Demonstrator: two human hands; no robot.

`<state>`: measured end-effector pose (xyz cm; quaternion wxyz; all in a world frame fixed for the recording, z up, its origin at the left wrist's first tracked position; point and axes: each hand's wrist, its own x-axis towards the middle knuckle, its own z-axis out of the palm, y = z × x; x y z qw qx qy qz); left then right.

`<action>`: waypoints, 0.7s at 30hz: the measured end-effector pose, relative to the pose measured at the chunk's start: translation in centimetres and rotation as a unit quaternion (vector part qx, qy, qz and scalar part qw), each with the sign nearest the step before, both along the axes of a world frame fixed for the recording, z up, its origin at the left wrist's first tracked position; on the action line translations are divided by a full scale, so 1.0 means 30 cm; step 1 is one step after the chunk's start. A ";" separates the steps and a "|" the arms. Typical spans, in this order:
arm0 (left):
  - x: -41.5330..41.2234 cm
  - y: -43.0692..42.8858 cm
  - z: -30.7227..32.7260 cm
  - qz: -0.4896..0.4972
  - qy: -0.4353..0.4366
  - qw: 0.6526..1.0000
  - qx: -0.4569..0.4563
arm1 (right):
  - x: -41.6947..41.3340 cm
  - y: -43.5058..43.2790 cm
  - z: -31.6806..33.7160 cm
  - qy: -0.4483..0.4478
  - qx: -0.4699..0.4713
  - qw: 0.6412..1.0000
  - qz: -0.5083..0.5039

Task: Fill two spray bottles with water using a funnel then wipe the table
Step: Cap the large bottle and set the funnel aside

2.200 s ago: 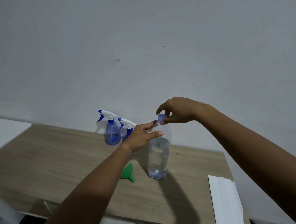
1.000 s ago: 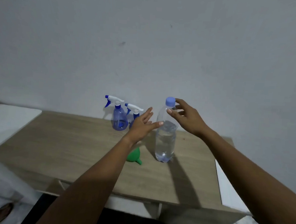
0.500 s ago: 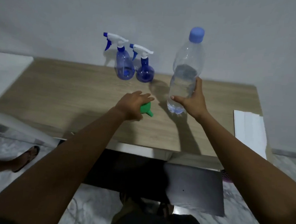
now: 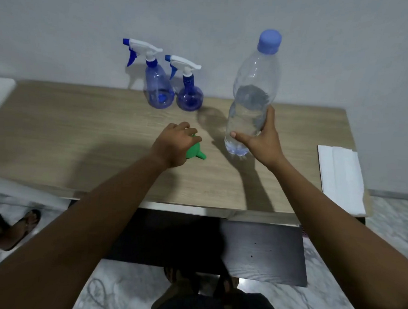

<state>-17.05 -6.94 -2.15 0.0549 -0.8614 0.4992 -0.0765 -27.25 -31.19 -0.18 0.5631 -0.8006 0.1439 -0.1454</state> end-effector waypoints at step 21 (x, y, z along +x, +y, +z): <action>0.110 -0.357 0.042 0.387 0.182 0.862 -0.272 | 0.238 -0.142 0.071 -0.014 -0.080 0.992 -0.095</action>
